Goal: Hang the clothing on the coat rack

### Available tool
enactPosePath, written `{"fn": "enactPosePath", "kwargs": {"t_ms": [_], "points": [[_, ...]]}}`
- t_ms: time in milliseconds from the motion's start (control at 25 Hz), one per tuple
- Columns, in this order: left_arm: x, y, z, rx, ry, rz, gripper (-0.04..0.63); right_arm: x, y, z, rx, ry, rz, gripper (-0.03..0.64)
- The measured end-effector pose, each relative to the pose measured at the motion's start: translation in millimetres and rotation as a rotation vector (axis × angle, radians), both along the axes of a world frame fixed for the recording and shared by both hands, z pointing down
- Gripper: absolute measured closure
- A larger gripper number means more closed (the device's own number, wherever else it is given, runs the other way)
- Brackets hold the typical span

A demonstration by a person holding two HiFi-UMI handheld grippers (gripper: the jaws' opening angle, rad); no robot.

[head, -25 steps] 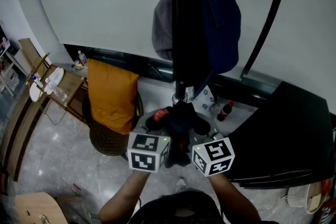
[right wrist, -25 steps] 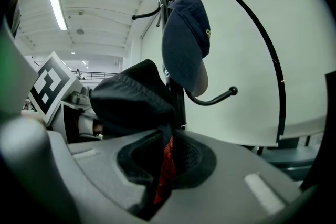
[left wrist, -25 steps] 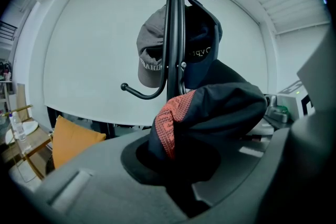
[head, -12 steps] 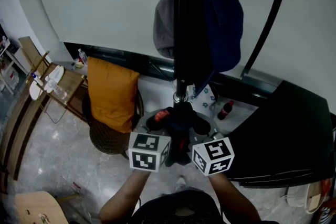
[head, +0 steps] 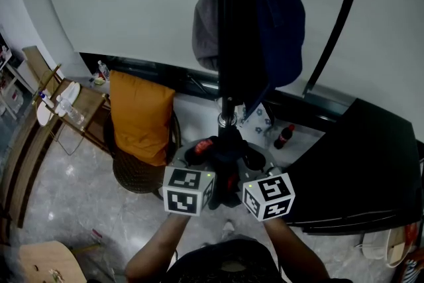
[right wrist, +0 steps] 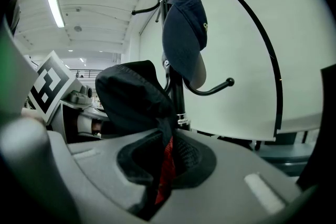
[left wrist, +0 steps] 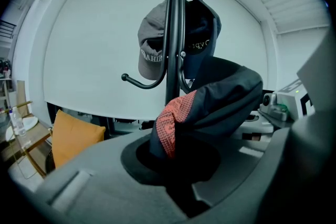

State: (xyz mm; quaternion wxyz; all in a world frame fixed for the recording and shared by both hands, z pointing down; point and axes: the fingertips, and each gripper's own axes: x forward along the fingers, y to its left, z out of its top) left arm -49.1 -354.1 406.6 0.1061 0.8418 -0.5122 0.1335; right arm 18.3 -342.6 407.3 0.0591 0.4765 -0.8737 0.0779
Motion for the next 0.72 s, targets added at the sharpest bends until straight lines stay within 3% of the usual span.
{"fn": "enactPosePath", "kwargs": {"t_ms": [720], "points": [[3.0,10.0,13.2,-0.027,-0.005,0.008,0.568,0.5,9.6,15.2,-0.026,0.008,-0.001,0.592]]}}
